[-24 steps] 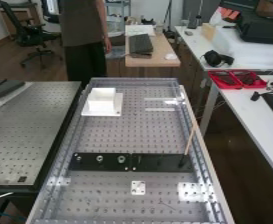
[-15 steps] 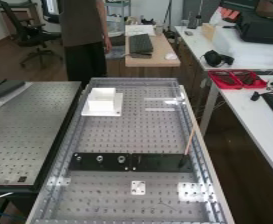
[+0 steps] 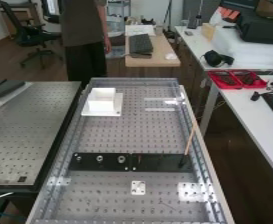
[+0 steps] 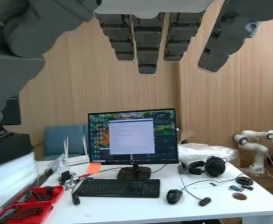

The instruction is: Grab the smaller nut and place it in the white container

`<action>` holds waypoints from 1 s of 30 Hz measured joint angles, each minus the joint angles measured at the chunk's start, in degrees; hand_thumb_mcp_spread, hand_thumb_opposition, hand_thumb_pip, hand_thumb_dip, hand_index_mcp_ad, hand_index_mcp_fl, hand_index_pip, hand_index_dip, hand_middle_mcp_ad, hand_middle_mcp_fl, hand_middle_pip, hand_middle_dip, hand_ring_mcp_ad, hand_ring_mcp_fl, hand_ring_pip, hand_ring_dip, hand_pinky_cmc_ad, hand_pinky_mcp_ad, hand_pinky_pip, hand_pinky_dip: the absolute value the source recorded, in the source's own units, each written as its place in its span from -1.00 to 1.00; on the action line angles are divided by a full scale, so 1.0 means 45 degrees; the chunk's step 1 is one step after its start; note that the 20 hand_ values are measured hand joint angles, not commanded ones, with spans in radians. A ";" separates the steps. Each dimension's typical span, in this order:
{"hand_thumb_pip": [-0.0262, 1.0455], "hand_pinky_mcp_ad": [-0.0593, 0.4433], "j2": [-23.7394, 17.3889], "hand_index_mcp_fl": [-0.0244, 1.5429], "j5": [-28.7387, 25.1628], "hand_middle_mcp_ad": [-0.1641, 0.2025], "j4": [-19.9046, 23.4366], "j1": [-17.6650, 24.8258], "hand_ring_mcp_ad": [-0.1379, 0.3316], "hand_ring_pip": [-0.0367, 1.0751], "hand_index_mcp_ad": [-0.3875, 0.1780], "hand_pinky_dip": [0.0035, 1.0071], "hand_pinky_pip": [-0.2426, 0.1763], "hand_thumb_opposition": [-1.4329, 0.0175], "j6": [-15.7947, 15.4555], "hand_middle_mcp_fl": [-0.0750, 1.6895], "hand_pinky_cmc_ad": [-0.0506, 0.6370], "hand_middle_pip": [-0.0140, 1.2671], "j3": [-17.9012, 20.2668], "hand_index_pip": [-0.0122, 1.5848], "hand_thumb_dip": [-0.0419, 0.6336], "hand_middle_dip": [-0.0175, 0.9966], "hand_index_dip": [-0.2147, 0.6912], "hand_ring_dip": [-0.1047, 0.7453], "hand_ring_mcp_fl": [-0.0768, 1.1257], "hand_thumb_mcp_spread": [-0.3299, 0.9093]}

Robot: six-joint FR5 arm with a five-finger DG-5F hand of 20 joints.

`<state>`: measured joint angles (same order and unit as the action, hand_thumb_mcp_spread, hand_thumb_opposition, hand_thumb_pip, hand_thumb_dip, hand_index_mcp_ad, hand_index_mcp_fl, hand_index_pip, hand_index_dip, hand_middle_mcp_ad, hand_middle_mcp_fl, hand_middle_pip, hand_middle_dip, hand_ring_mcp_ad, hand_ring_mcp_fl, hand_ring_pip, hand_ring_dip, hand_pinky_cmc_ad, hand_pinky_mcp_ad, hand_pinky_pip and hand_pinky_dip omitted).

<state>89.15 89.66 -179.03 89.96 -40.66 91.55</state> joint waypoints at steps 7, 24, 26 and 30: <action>-0.58 0.15 -0.0053 -0.90 -0.0068 0.35 0.0090 0.0008 -0.02 -0.72 0.50 -0.64 -0.13 0.13 -0.0015 -0.80 0.21 -0.75 0.0118 -0.90 -0.82 -0.66 -0.16 -0.72 -0.88 -0.04; -0.57 0.19 -0.0078 -0.88 -0.0122 0.35 0.0268 -0.0029 -0.02 -0.72 0.50 -0.63 -0.13 0.12 0.0104 -0.80 0.25 -0.75 0.0577 -0.89 -0.82 -0.64 -0.14 -0.72 -0.87 -0.04; -0.53 0.19 -0.0099 -0.88 -0.0219 0.35 0.0347 0.0028 -0.02 -0.72 0.50 -0.64 -0.13 0.10 0.0098 -0.80 0.25 -0.75 0.0742 -0.89 -0.82 -0.64 -0.14 -0.72 -0.87 -0.02; -0.52 0.19 -0.0194 -0.88 -0.0492 0.35 0.0602 0.0158 -0.02 -0.72 0.50 -0.63 -0.13 0.10 0.0208 -0.79 0.25 -0.75 0.1121 -0.89 -0.82 -0.64 -0.14 -0.72 -0.87 -0.01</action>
<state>88.27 87.44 -176.32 90.67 -39.72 96.59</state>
